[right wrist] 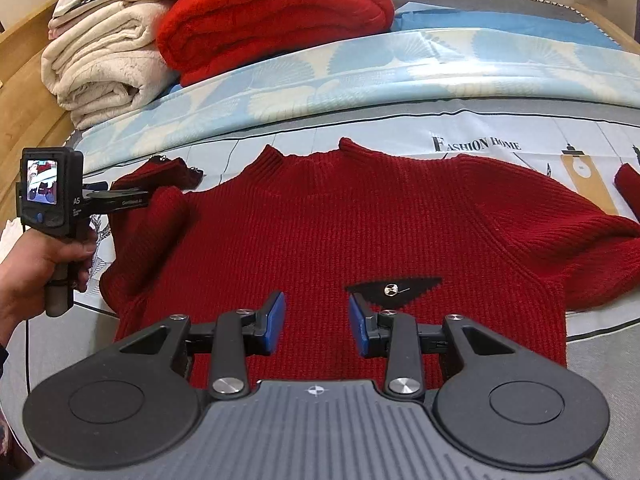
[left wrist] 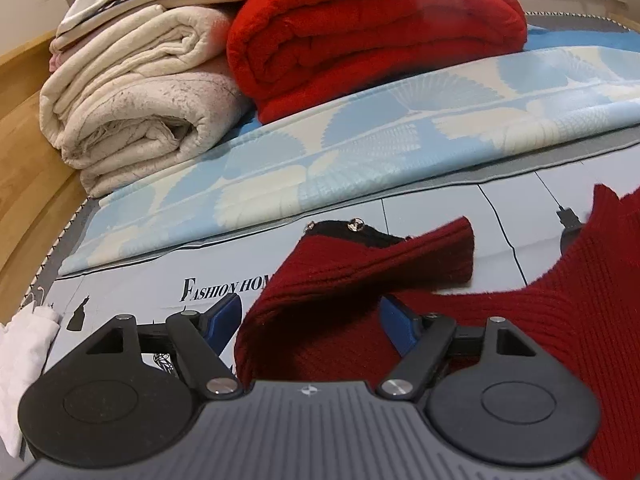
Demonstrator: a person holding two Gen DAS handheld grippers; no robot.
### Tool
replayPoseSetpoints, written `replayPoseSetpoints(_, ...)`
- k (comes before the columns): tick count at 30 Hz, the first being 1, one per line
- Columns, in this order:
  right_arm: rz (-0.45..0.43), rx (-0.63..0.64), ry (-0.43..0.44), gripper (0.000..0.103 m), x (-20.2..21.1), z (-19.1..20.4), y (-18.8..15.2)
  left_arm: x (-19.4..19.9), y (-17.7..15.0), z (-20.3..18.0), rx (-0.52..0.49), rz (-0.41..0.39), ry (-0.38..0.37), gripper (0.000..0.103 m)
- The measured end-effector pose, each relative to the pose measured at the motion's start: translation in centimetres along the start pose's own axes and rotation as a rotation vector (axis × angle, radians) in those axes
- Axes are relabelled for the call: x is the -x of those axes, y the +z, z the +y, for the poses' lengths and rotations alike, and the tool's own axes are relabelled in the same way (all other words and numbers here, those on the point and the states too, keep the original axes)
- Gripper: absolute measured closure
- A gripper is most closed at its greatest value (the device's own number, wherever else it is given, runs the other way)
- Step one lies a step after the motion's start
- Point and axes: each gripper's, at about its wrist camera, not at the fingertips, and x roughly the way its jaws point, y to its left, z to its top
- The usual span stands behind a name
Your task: Fold small clothes
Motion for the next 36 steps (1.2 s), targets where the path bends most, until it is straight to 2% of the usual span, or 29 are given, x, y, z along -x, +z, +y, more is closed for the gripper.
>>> replayPoseSetpoints(2,0.002,0.002,0.0,0.066,-0.1,0.1,0.0,-0.1,0.1,0.1,0.013,0.003,-0.007,0.038)
replayPoseSetpoints(4,0.004,0.005,0.001,0.066,-0.2,0.2,0.0,-0.1,0.1,0.2,0.012,0.001,-0.005,0.058)
replayPoseSetpoints(5,0.004,0.006,0.002,0.066,-0.2,0.3,-0.1,-0.1,0.2,0.3,0.012,0.006,-0.015,0.081)
replayPoseSetpoints(6,0.005,0.008,0.002,0.066,-0.2,0.3,-0.1,0.0,0.2,0.6,0.019,0.012,-0.027,0.089)
replayPoseSetpoints(8,0.003,0.011,0.004,0.066,-0.1,0.3,-0.1,0.8,0.6,1.2,0.048,0.0,-0.035,0.093)
replayPoseSetpoints(11,0.0,-0.001,0.002,0.066,0.0,-0.1,0.1,4.0,1.9,2.4,0.104,-0.038,-0.062,0.094)
replayPoseSetpoints(16,-0.029,-0.053,0.027,0.066,0.9,-0.7,0.6,11.7,3.1,2.6,0.215,-0.049,-0.195,0.094)
replayPoseSetpoints(20,-0.068,-0.065,0.019,0.064,1.9,-0.9,0.9,18.4,1.8,-0.8,0.265,-0.01,-0.348,0.095)
replayPoseSetpoints(24,-0.102,-0.138,-0.026,0.064,2.6,-2.2,0.8,22.2,-0.7,-7.1,0.222,0.01,-0.52,0.095)
replayPoseSetpoints(25,-0.108,-0.166,-0.039,0.064,2.7,-2.7,0.7,22.2,-1.4,-8.7,0.219,0.031,-0.589,0.094)
replayPoseSetpoints(27,-0.114,-0.233,-0.059,0.064,2.9,-3.9,0.4,20.9,-2.2,-11.3,0.233,0.155,-0.721,0.089)
replayPoseSetpoints(28,-0.113,-0.268,-0.068,0.064,2.9,-4.6,0.3,20.2,-2.2,-11.9,0.253,0.219,-0.774,0.087)
replayPoseSetpoints(29,-0.111,-0.306,-0.077,0.064,3.0,-5.3,0.1,20.0,-2.0,-12.0,0.267,0.233,-0.798,0.086)
replayPoseSetpoints(30,-0.108,-0.337,-0.085,0.064,2.9,-5.9,-0.2,19.9,-1.6,-11.6,0.274,0.209,-0.778,0.081)
replayPoseSetpoints(32,-0.095,-0.396,-0.098,0.064,2.7,-7.2,-0.7,19.5,-0.6,-9.8,0.285,0.156,-0.69,0.076)
replayPoseSetpoints(36,-0.038,-0.471,-0.101,0.064,1.5,-8.9,-1.9,16.6,0.4,-5.6,0.404,0.189,-0.608,0.076)
